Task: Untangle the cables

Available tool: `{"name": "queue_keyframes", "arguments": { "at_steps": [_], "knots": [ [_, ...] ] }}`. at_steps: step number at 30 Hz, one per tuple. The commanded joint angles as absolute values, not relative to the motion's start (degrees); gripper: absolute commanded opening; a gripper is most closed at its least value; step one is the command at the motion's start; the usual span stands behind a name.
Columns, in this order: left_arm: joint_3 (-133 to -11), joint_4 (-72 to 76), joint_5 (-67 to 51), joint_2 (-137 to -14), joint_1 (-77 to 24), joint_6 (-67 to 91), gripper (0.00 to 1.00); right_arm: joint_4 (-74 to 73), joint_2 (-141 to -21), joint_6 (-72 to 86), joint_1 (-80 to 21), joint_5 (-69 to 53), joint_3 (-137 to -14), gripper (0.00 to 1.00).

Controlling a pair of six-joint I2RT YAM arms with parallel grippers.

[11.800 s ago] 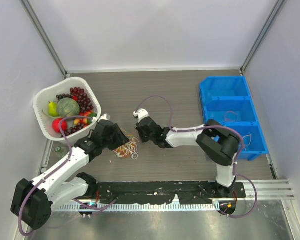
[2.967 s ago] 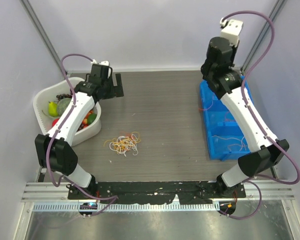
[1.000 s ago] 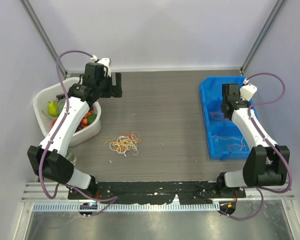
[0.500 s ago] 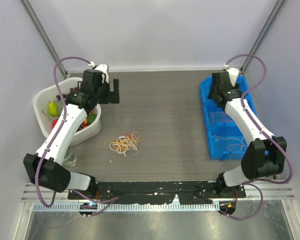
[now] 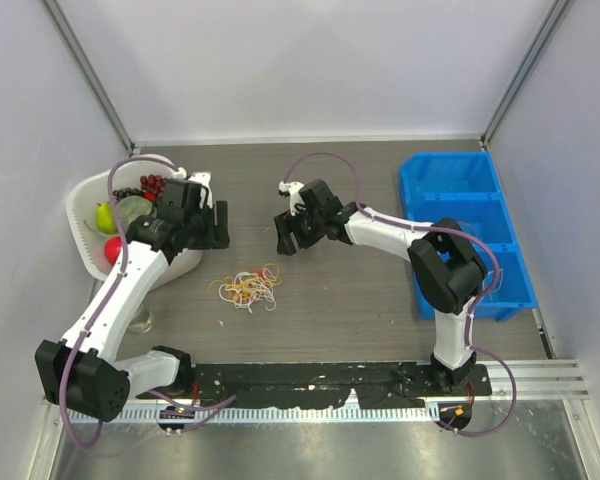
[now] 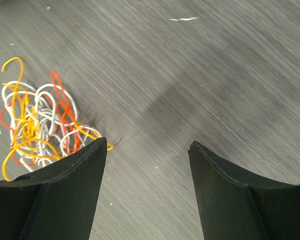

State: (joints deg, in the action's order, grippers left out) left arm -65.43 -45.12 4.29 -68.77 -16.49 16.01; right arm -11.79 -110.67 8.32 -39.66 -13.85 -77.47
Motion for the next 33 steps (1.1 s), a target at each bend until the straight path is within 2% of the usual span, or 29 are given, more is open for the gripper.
{"name": "queue_keyframes", "arguments": {
  "at_steps": [1, 11, 19, 24, 31, 33],
  "knots": [
    [-61.5, -46.8, -2.5, -65.6, -16.7, 17.0, 0.68, -5.6, -109.4, 6.8, -39.9, -23.4, -78.0, 0.72],
    [-58.6, -49.5, -5.9, -59.7, -16.7, 16.3, 0.67, -6.3, -109.5, 2.9, -45.8, -25.0, -74.3, 0.68],
    [-58.1, -49.0, -7.3, -58.6, -16.7, 16.2, 0.66, -3.8, -112.2, 2.9, -47.1, -20.2, -74.3, 0.55],
    [-58.3, -49.4, -7.6, -58.5, -16.7, 16.5, 0.68, -4.0, -112.8, 1.0, -47.4, -14.2, -74.5, 0.52],
    [-57.5, -47.5, -9.4, -58.6, -16.7, 18.3, 0.69, -1.8, -114.1, 1.2, -47.4, -16.9, -74.3, 0.44],
    [-56.9, -46.8, -10.5, -58.6, -16.8, 18.7, 0.72, -0.5, -114.5, 2.6, -47.5, -17.8, -74.0, 0.42]
  ]
}}
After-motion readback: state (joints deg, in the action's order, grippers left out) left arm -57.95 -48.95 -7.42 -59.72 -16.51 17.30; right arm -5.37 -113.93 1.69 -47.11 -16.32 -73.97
